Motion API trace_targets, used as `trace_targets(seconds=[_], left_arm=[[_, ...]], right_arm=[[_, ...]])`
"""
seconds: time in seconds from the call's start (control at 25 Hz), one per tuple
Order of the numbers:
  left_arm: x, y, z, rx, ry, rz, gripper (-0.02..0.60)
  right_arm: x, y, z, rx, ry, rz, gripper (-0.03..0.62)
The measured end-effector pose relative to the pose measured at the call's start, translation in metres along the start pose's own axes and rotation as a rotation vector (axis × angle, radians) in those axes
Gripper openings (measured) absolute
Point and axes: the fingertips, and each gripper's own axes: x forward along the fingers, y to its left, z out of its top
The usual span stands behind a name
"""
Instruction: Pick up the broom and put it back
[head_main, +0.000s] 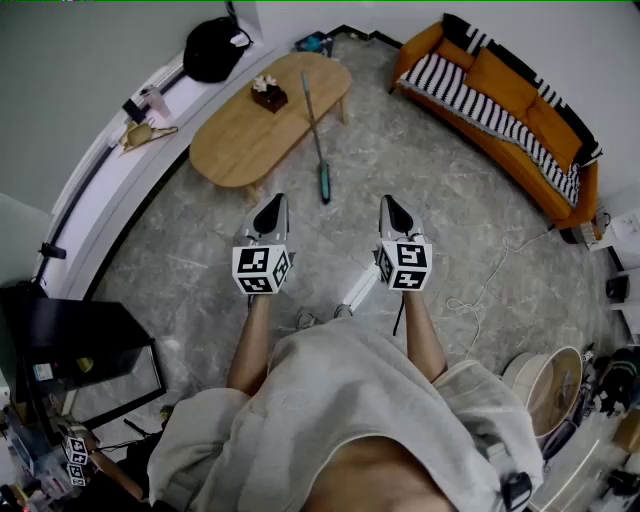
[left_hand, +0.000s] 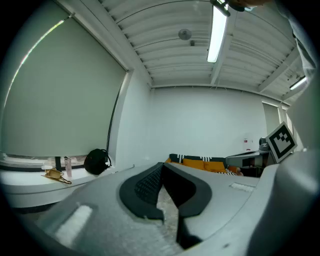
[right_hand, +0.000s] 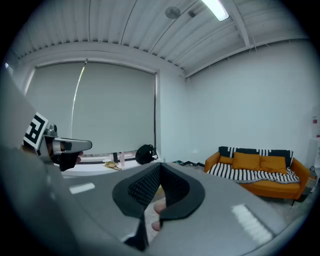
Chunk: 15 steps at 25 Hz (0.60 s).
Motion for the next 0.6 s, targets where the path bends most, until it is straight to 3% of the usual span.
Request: trace_targets(seconds=[0.6], left_arm=[[0.014,-0.002,-0.007,0.018,0.02,0.001,0.003]], right_arm=[[0.008,-0.02,-0.007,0.02,0.006,0.003,0.0]])
